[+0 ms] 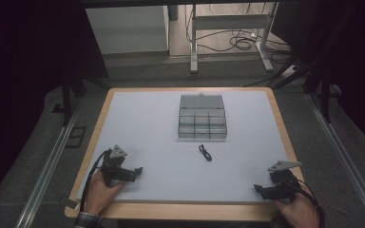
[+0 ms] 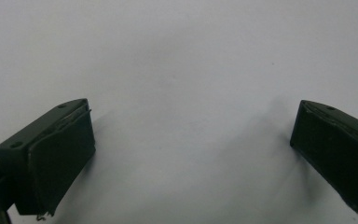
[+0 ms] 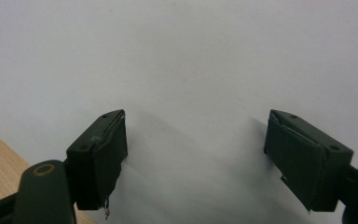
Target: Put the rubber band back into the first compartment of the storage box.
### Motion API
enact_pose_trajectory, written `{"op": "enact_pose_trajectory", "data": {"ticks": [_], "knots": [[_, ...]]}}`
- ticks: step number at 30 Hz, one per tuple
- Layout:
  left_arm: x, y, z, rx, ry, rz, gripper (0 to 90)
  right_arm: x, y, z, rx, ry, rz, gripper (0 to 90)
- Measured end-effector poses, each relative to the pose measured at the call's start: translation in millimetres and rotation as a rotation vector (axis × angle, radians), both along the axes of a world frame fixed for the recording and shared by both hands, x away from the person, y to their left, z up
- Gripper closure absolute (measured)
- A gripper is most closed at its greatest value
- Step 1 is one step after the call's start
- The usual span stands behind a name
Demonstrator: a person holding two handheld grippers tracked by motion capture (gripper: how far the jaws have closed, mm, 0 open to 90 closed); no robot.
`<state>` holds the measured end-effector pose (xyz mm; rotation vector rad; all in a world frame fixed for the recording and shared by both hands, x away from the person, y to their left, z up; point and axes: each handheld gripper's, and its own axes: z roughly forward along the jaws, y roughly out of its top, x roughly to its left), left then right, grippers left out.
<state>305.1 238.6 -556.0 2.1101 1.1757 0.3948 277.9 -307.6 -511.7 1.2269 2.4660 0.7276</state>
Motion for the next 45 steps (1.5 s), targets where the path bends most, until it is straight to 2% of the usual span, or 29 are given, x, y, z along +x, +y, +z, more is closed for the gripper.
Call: {"op": "enact_pose_trajectory", "data": {"ticks": [6, 8, 26, 33, 36, 37, 45], "knots": [[0.0, 0.0, 0.0, 0.0, 0.0, 0.0, 0.0, -0.6, 0.2, -0.4, 0.0, -0.005, -0.005, 20.4], [0.0, 0.0, 0.0, 0.0, 0.0, 0.0, 0.0, -0.6, 1.0, -0.8, -0.003, -0.001, 0.004, 17.1], [0.0, -0.2, -0.1, -0.001, -0.001, 0.001, 0.0, 0.3, 1.1, -0.3, 0.0, 0.004, 0.006, 17.2], [-0.1, -0.1, 0.0, -0.001, 0.0, 0.0, 0.0, 2.4, 4.1, 3.2, -0.015, 0.023, -0.018, 21.3], [-0.1, 0.0, 0.0, 0.0, 0.0, -0.001, 0.0, 3.3, 4.5, 5.8, 0.008, 0.044, -0.028, 25.4], [-0.1, -0.1, 0.0, 0.0, 0.0, 0.0, 0.0, 4.1, 5.7, 8.3, 0.021, 0.065, -0.039, 28.1], [-0.1, 0.0, 0.1, 0.001, 0.0, -0.001, 0.0, 4.5, 12.5, 17.4, 0.036, 0.058, -0.052, 30.3]]}}
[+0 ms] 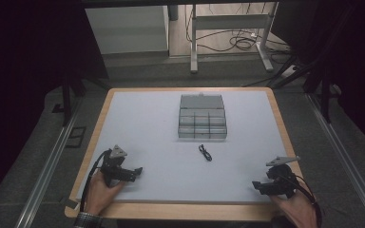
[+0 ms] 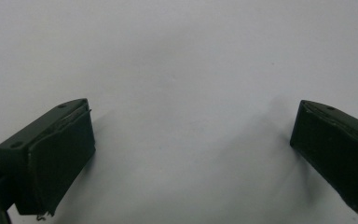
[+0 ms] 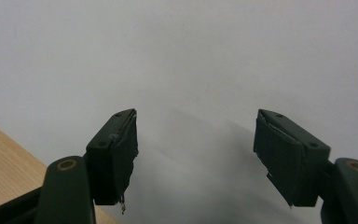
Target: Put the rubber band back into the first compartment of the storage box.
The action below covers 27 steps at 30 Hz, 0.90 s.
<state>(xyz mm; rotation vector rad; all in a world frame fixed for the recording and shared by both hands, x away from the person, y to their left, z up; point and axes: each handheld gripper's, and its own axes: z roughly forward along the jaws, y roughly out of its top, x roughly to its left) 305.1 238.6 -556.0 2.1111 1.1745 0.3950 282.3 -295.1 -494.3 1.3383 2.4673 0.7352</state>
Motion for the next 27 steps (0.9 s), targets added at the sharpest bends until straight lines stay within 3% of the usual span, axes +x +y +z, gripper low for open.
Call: {"op": "enact_pose_trajectory", "data": {"ticks": [15, 20, 27], "knots": [[0.0, 0.0, 0.0, -0.001, 0.0, 0.0, 0.0, 13.7, 16.3, 9.2, 0.01, 0.015, 0.032, 33.1], [0.0, 0.0, 0.0, -0.001, 0.0, 0.0, 0.0, 22.2, 27.3, 10.4, -0.02, 0.034, 0.056, 34.9], [0.0, 0.0, 0.0, -0.001, 0.0, 0.0, 0.0, 30.3, 35.9, 12.3, -0.025, 0.044, 0.074, 35.5]]}}
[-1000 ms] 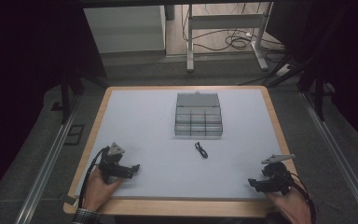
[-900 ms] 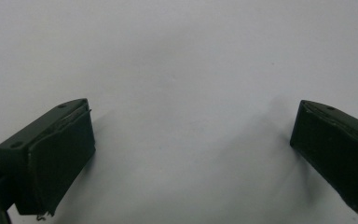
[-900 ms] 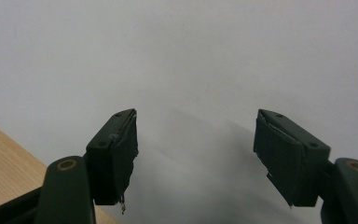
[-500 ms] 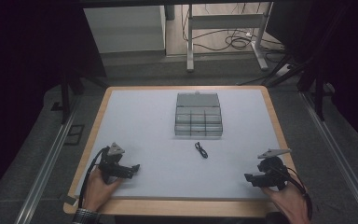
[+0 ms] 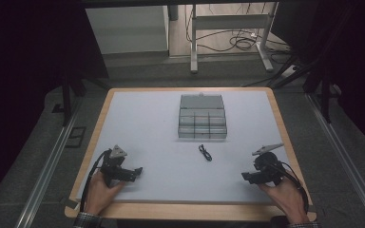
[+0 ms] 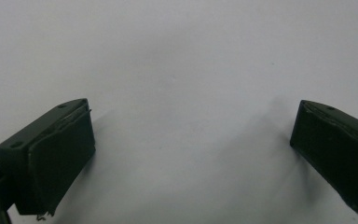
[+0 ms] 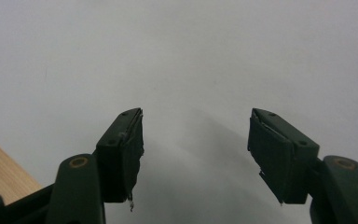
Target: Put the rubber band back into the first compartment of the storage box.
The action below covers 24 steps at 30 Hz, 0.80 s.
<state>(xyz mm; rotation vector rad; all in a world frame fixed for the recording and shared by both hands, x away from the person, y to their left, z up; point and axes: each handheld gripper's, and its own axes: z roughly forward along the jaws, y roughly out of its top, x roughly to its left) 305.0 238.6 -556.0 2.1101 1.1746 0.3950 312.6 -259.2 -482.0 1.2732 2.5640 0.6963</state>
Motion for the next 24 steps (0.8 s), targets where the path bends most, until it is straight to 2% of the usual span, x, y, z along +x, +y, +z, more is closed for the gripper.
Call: {"op": "enact_pose_trajectory", "data": {"ticks": [8, 18, 24], "knots": [[0.0, 0.0, 0.0, 0.0, 0.0, 0.0, 0.0, 10.1, 10.9, 1.7, -0.024, 0.029, 0.015, 36.1], [0.0, 0.0, 0.0, 0.0, 0.0, 0.0, 0.0, 20.8, 22.8, 7.1, -0.084, 0.058, 0.043, 43.1], [0.0, 0.0, 0.0, -0.001, 0.0, 0.0, 0.0, 29.5, 30.8, 8.4, -0.095, 0.084, 0.055, 47.1]]}}
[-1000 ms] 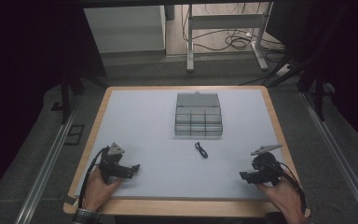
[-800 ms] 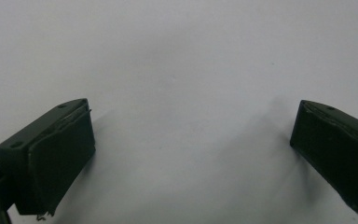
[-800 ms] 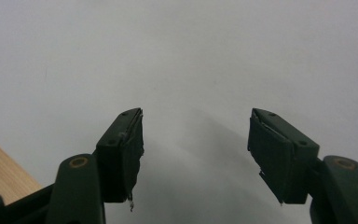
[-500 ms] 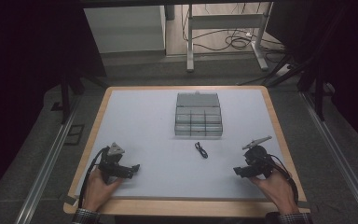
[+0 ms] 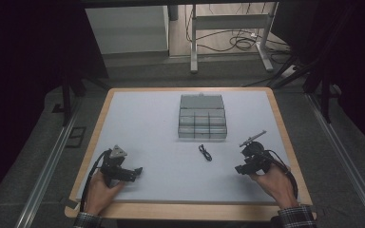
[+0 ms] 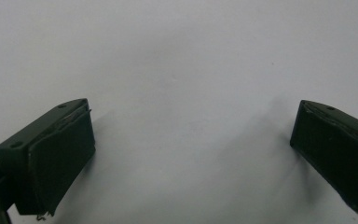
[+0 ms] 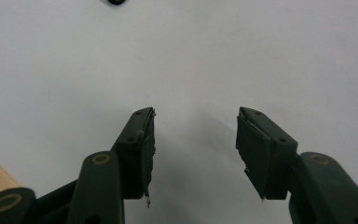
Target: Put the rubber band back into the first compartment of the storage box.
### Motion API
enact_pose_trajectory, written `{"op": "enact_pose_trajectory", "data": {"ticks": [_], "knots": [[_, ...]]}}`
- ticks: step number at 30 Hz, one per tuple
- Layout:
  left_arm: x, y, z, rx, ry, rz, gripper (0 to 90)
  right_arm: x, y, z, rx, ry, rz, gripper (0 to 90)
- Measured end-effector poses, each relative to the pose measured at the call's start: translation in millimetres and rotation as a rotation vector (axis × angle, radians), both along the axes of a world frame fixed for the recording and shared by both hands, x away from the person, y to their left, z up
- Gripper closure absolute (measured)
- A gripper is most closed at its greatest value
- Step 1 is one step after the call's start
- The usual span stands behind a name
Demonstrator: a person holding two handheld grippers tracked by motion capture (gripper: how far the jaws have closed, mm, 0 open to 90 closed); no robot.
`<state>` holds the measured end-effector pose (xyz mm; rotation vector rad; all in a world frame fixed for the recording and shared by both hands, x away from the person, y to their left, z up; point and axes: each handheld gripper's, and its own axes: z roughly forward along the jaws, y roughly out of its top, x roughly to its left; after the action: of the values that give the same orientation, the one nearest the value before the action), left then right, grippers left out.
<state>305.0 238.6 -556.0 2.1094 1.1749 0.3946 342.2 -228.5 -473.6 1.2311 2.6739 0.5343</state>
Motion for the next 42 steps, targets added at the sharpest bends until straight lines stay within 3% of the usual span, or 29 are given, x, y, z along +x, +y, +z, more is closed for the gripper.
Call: {"op": "enact_pose_trajectory", "data": {"ticks": [13, 29, 42], "knots": [[0.0, 0.0, 0.0, 0.0, 0.0, 0.0, 0.0, 22.3, 25.5, 4.1, 0.005, 0.048, 0.018, 47.6], [0.0, 0.1, 0.0, 0.0, 0.0, -0.001, 0.0, 40.4, 69.2, 0.5, -0.087, 0.105, 0.124, 61.1], [0.0, 0.1, 0.0, 0.0, 0.0, 0.0, 0.0, 52.0, 108.1, -3.8, -0.154, 0.138, 0.181, 62.7]]}}
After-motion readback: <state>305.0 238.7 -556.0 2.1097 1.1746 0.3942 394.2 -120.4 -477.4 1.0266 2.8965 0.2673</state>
